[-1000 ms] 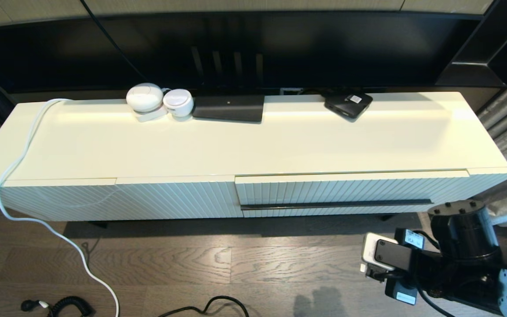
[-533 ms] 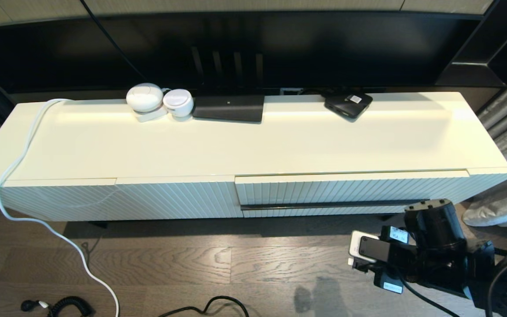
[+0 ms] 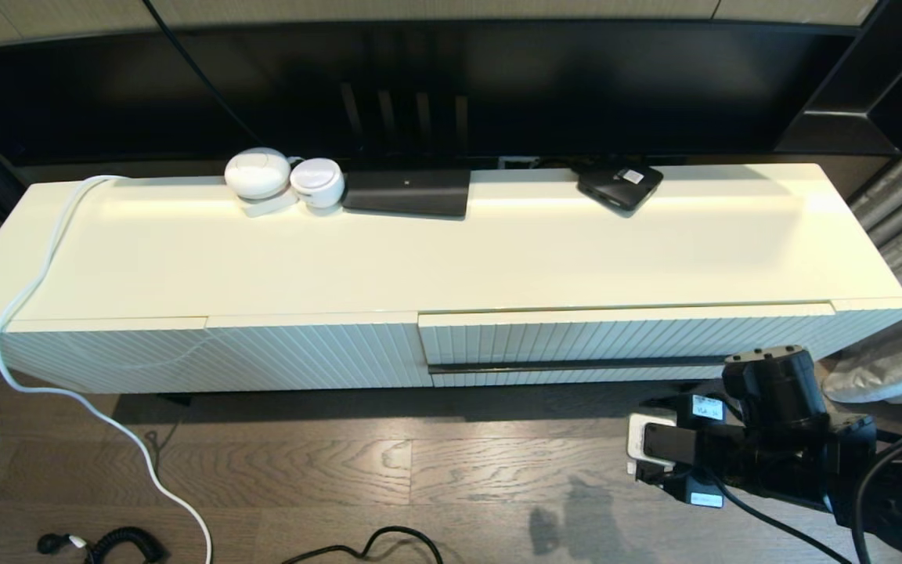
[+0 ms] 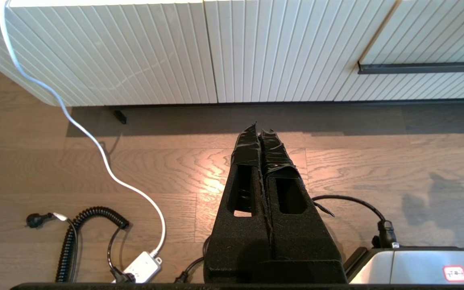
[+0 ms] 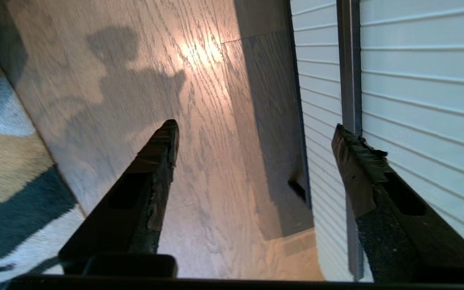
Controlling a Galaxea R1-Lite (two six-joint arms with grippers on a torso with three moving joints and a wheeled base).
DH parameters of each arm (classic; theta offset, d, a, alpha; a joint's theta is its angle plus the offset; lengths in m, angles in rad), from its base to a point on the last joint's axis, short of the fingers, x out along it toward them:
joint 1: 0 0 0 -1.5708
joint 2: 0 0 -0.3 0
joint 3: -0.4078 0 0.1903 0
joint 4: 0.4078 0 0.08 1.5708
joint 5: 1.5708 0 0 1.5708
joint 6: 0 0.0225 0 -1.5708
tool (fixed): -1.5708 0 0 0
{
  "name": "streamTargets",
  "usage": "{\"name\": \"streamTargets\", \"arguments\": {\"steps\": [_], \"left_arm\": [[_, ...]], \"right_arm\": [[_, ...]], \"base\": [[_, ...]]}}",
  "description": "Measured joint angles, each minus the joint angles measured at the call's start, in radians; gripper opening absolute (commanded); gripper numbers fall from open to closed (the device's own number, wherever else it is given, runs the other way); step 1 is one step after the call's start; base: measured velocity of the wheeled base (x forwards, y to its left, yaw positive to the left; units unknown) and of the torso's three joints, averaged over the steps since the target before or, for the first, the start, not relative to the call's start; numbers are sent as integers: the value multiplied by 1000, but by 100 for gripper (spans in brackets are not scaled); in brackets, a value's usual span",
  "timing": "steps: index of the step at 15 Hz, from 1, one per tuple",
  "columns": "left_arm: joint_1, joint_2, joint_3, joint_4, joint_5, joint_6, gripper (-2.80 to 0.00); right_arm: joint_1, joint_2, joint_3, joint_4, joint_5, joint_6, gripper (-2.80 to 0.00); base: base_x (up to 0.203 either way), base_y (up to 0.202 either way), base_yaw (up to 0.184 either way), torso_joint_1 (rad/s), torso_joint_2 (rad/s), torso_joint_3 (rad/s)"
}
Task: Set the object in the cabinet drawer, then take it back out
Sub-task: Open the drawer
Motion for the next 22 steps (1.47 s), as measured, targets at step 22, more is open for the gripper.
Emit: {"name": "streamTargets", "arguments": {"steps": [22], "left_arm": [[0, 0, 0, 0, 1, 0, -280]], "right_arm": [[-18, 203, -143, 38, 61, -163, 0]], "base": [[0, 0, 0, 0, 0, 0]]}}
